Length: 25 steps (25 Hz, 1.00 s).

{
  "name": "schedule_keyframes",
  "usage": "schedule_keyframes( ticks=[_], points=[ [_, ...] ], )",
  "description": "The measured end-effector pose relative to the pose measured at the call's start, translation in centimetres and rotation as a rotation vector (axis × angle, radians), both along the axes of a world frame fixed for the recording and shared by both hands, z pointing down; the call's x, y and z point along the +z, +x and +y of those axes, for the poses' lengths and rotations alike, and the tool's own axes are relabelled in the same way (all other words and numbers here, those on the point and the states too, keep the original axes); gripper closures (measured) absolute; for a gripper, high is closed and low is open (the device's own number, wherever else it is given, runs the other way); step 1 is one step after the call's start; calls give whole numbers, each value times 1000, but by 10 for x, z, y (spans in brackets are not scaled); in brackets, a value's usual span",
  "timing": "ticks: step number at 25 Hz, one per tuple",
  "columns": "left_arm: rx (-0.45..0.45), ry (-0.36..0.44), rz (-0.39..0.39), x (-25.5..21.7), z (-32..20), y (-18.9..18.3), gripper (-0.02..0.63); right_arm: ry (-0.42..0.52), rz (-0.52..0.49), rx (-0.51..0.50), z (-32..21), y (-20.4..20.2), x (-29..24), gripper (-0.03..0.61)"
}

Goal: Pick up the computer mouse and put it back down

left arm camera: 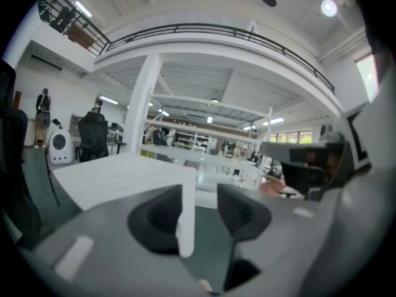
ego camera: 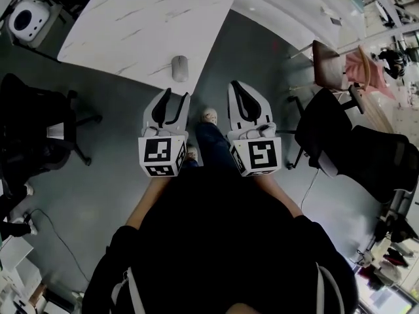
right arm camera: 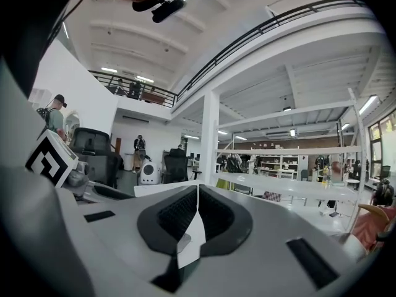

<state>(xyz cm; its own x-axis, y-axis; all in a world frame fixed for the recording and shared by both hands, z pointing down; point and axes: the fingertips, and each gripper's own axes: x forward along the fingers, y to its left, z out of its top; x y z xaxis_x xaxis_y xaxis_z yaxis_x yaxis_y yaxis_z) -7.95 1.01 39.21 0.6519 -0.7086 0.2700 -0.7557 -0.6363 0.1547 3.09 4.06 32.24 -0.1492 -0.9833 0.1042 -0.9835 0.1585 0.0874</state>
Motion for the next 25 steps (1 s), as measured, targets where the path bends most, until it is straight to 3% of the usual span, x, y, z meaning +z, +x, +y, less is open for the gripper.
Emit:
schedule_keyframes(
  ticks=[8,25],
  points=[
    [-35,-12,-26,17,-58,22,426,-11,6,-102,-74,14,14,558],
    [-254,-113,-128,68,-141,47,408,-131,-62,-434,-177,36,66,557]
  ],
)
